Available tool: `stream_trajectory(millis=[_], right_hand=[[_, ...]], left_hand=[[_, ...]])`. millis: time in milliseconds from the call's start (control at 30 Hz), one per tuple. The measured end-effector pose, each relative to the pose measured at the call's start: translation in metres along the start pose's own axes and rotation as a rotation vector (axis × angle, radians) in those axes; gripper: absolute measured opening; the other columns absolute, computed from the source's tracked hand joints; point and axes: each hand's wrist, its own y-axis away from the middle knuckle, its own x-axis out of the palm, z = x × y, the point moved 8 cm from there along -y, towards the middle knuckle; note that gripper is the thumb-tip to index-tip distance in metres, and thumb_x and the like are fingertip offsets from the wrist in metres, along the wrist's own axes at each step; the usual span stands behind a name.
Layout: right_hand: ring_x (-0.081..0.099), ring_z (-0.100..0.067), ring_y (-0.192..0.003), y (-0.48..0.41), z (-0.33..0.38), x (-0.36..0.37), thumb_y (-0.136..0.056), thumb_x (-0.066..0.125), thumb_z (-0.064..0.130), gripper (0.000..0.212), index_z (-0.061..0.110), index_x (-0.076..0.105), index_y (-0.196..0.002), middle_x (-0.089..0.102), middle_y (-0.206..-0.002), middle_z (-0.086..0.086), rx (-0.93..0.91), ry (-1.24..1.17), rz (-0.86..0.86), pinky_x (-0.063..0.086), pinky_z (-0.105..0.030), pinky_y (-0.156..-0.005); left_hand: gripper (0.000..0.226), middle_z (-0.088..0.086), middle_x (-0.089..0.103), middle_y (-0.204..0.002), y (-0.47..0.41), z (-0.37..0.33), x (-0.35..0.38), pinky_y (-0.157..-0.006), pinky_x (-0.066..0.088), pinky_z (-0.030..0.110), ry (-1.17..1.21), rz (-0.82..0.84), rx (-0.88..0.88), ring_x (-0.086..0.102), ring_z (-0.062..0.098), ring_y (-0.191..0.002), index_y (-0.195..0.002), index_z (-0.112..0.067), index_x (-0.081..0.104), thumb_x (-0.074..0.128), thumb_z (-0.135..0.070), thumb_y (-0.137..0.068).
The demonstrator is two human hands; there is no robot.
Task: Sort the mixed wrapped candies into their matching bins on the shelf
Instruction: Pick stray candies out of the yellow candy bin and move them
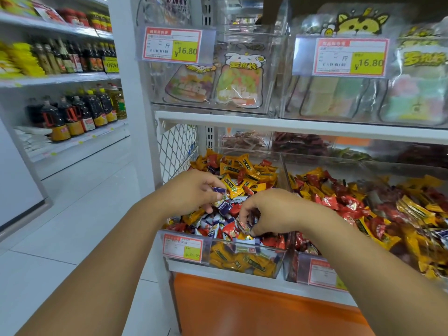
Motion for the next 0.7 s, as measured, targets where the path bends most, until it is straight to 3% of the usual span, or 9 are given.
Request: stream_trajectory(millis=[67,167,233,333,400,467,567,700], right_hand=[[0.053,-0.007,-0.071,-0.002,0.000,0.005,-0.083,0.073,0.027,0.024,0.031,0.064,-0.106,0.055,-0.079,0.015,0.014,-0.042,0.022,0.035,-0.020,-0.055],[0.054,-0.006,-0.068,-0.004,0.001,0.008,-0.084,0.073,0.022,0.023,0.026,0.063,-0.104,0.057,-0.080,0.013,0.013,-0.088,0.014,0.035,-0.019,-0.054],[0.057,-0.009,-0.071,-0.006,-0.001,0.006,-0.084,0.073,0.016,0.021,0.024,0.064,-0.101,0.062,-0.089,0.006,0.011,-0.110,-0.024,0.036,-0.018,-0.054],[0.056,-0.013,-0.074,-0.007,-0.002,-0.001,-0.082,0.074,0.012,0.021,0.025,0.062,-0.093,0.058,-0.090,0.005,-0.008,-0.147,-0.090,0.043,-0.020,-0.057],[0.060,-0.018,-0.074,-0.005,-0.003,-0.006,-0.081,0.075,0.011,0.020,0.023,0.062,-0.092,0.058,-0.090,0.003,-0.010,-0.236,-0.133,0.054,-0.028,-0.061],[0.064,-0.022,-0.073,0.002,-0.007,-0.018,-0.081,0.075,0.011,0.019,0.021,0.065,-0.093,0.060,-0.093,0.000,0.002,-0.374,-0.224,0.058,-0.035,-0.063],[0.064,-0.019,-0.065,0.020,-0.025,-0.040,-0.080,0.076,0.009,0.018,0.021,0.066,-0.089,0.060,-0.089,0.002,0.047,-0.572,-0.395,0.058,-0.031,-0.058],[0.058,-0.012,-0.061,0.059,-0.066,-0.064,-0.078,0.076,0.002,0.017,0.016,0.068,-0.082,0.060,-0.077,0.000,0.107,-0.837,-0.592,0.058,-0.031,-0.058]], left_hand=[[0.018,-0.004,0.073,-0.090,0.003,0.001,-0.002,-0.067,0.050,0.031,0.005,-0.010,-0.005,0.071,0.013,-0.072,-0.109,-0.032,0.066,0.063,-0.031,-0.092],[0.016,-0.007,0.071,-0.086,0.005,0.002,-0.002,-0.058,0.044,0.024,0.001,-0.010,-0.005,0.071,0.008,-0.070,-0.108,-0.032,0.066,0.062,-0.029,-0.092],[0.017,-0.006,0.072,-0.084,0.005,0.002,-0.003,-0.056,0.047,0.027,-0.003,-0.010,-0.006,0.071,0.009,-0.070,-0.109,-0.032,0.066,0.062,-0.029,-0.092],[0.019,-0.005,0.073,-0.078,0.003,0.001,-0.003,-0.070,0.055,0.039,-0.007,-0.010,0.000,0.070,0.010,-0.070,-0.110,-0.032,0.065,0.063,-0.032,-0.092],[0.017,-0.004,0.074,-0.077,0.002,-0.001,-0.003,-0.074,0.056,0.043,0.001,-0.004,0.011,0.070,0.013,-0.072,-0.109,-0.034,0.065,0.063,-0.034,-0.092],[0.020,-0.002,0.074,-0.076,0.001,-0.007,-0.003,-0.072,0.056,0.041,0.034,-0.006,0.025,0.071,0.014,-0.074,-0.112,-0.032,0.065,0.063,-0.031,-0.092],[0.020,-0.005,0.071,-0.072,0.001,-0.022,-0.004,-0.060,0.053,0.027,0.117,-0.038,0.065,0.071,0.010,-0.072,-0.112,-0.027,0.065,0.063,-0.025,-0.092],[0.021,-0.004,0.071,-0.072,-0.003,-0.049,0.004,-0.054,0.050,0.021,0.214,-0.081,0.145,0.071,0.010,-0.070,-0.113,-0.026,0.065,0.062,-0.024,-0.093]])
